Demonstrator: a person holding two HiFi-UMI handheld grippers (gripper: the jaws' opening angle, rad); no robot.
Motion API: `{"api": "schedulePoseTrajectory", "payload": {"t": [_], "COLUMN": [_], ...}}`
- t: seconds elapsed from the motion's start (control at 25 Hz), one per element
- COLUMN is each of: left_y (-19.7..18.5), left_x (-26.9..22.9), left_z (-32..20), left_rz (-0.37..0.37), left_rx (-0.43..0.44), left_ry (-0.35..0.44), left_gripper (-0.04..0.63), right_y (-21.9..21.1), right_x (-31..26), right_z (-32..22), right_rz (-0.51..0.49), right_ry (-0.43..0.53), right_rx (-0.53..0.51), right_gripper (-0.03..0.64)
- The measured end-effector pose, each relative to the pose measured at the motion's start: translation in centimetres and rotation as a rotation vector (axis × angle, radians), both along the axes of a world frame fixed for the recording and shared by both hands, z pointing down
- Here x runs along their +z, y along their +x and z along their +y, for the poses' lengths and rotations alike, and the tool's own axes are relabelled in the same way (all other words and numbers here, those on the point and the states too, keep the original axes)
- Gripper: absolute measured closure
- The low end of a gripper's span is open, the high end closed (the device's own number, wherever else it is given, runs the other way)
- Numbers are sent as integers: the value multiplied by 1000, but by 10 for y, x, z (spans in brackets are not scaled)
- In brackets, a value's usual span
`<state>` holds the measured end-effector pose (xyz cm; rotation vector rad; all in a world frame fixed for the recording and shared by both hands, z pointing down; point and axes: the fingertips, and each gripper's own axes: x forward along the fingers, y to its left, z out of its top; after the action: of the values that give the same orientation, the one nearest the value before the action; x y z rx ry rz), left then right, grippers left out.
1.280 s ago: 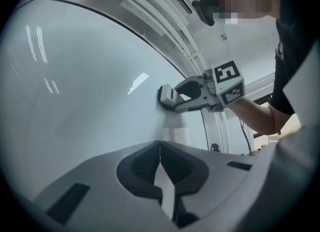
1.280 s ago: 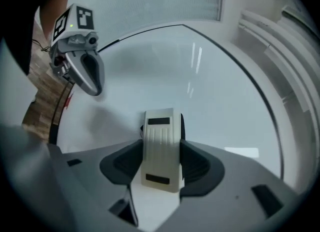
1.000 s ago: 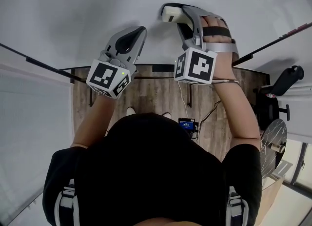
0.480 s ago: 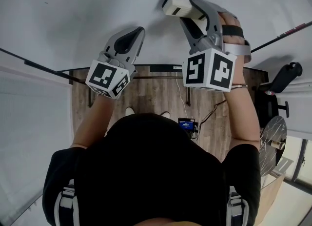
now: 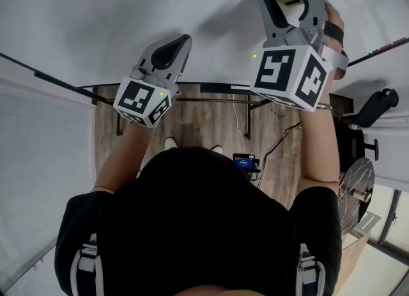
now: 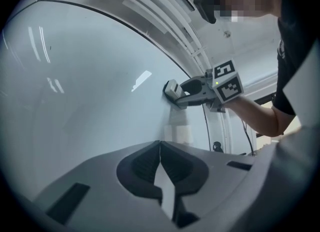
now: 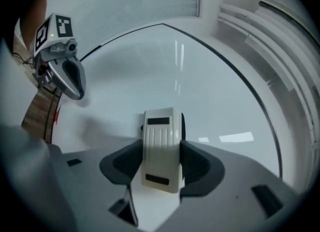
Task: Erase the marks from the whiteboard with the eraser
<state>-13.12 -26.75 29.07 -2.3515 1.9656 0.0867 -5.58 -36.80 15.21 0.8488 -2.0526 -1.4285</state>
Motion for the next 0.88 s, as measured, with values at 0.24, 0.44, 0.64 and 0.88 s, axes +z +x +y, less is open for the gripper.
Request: {"api": "schedulePoseTrajectory", "payload": {"t": [0.24,0.44,0.64,0.88], "left_y": [0,-4,-6,-5], "left_x": [-1,3,11,16], "left_z": [5,4,-1,1], "left_rz": [-2,2,5,-4], "left_rx": [-7,-7,-5,1], "left_ry": [-4,-7,-25,-25], "left_gripper": [588,588,588,588], "right_y": [-32,-35,-33,-18], "right_x": [78,88,88,96], "right_z": [19,24,26,50], "right_rz": [193,209,164,-66], "right_ry": [-13,-29,-20,-353], "right_rx": [-55,-67,-131,-333], "right_gripper": [385,383,382,382]}}
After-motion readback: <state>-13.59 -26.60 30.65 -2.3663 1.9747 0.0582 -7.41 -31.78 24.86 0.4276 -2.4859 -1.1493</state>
